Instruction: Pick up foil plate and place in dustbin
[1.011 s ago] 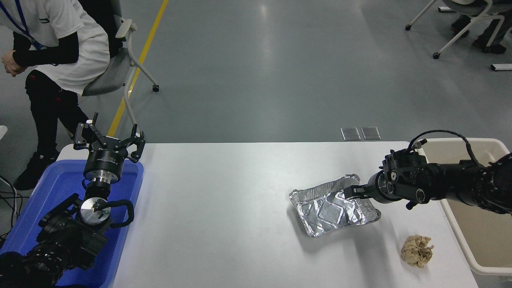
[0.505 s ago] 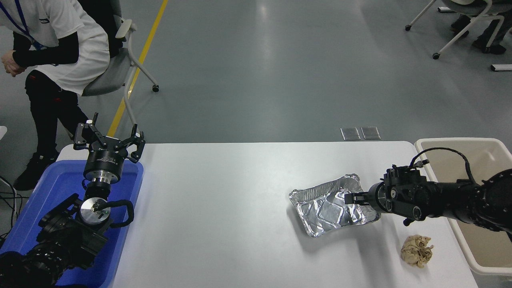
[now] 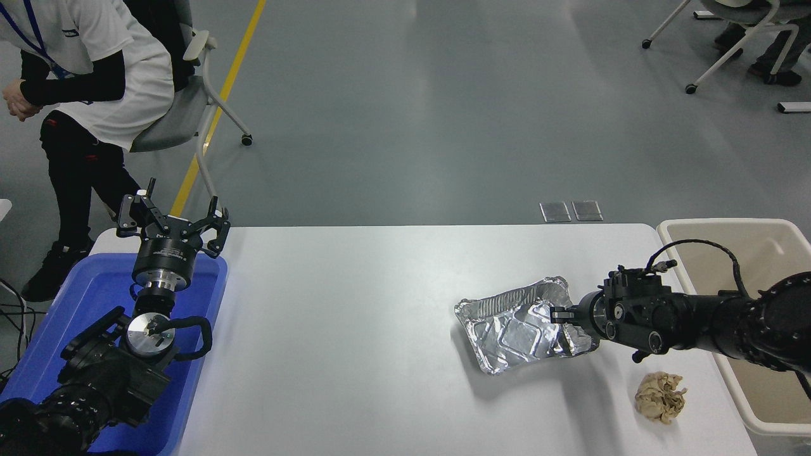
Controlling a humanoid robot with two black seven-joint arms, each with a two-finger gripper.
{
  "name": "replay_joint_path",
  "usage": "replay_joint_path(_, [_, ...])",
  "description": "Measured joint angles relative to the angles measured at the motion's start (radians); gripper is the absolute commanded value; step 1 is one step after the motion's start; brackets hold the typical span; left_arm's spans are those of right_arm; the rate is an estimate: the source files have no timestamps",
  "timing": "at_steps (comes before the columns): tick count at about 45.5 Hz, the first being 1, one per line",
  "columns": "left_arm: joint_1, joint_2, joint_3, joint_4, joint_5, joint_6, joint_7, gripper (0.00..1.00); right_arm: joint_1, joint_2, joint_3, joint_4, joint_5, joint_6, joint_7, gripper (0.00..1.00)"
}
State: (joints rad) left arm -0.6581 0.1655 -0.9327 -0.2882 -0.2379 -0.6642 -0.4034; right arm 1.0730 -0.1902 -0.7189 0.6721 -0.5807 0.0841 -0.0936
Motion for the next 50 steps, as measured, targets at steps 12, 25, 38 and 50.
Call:
replay_joint_path(12, [0.000, 0.000, 0.000, 0.000, 0.000, 0.000, 0.000, 0.99, 0.022, -0.015, 0.005, 0.035, 0.009, 0.013, 0.000, 0.00])
replay_joint_path(25, [0.000, 0.000, 0.000, 0.000, 0.000, -0.002, 0.000, 0.99, 0.125, -0.084, -0.001, 0.115, 0.066, 0.138, 0.000, 0.00])
replay_joint_path(38, [0.000, 0.000, 0.000, 0.000, 0.000, -0.002, 0.000, 0.99, 0.303, -0.146, -0.067, 0.240, 0.097, 0.319, 0.000, 0.00])
replay_joint_path(50, [0.000, 0.000, 0.000, 0.000, 0.000, -0.002, 0.000, 0.99, 0.479, -0.208, -0.108, 0.348, 0.104, 0.470, 0.000, 0.00])
